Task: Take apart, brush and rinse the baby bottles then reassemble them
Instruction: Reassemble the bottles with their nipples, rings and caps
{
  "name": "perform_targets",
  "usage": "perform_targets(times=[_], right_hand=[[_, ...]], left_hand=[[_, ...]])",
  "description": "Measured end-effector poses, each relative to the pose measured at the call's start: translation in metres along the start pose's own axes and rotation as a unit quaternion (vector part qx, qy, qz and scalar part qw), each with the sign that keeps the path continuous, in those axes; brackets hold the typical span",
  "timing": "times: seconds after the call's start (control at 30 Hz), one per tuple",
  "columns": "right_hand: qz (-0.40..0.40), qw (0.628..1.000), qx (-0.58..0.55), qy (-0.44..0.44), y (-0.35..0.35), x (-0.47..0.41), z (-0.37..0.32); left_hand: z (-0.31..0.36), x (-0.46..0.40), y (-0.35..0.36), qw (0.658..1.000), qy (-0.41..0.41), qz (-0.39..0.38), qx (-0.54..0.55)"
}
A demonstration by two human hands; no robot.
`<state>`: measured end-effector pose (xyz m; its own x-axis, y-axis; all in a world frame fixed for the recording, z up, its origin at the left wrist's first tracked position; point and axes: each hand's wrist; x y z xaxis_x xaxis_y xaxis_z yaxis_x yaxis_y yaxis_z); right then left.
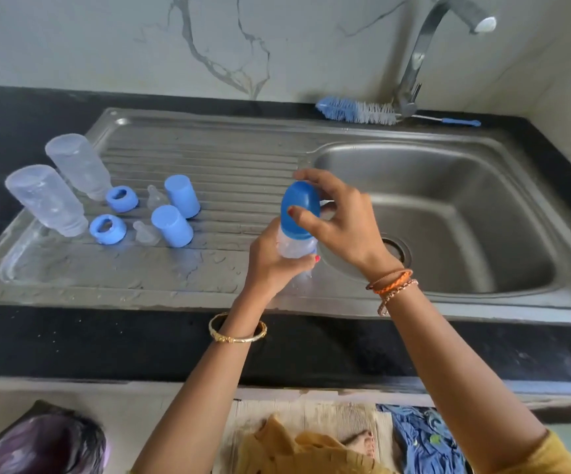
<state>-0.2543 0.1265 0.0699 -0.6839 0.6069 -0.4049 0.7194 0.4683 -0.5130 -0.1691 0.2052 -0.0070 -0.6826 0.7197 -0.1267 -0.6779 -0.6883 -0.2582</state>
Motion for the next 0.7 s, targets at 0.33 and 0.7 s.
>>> perform_targets(times=[0.33, 0.7], right_hand=[[-0.068, 0.997, -0.017, -0.012, -0.007, 0.002, 0.011], [0.065, 0.992, 0.106, 0.021, 0.016, 0.016, 0.003]], left_hand=[[-0.002, 0.001, -0.001, 1.000, 0.000, -0.001, -0.013], [-0.001, 0.002, 0.001, 0.998, 0.025, 0.020, -0.053]])
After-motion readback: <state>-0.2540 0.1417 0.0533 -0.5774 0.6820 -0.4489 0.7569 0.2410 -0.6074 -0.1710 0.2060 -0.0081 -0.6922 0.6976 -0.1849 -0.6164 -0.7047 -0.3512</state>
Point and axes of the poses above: each hand's wrist, its own x-axis away from the middle knuckle, its own y-axis out of the palm, z = x × y, and after that the axes turned 3 degrees about z, right-handed
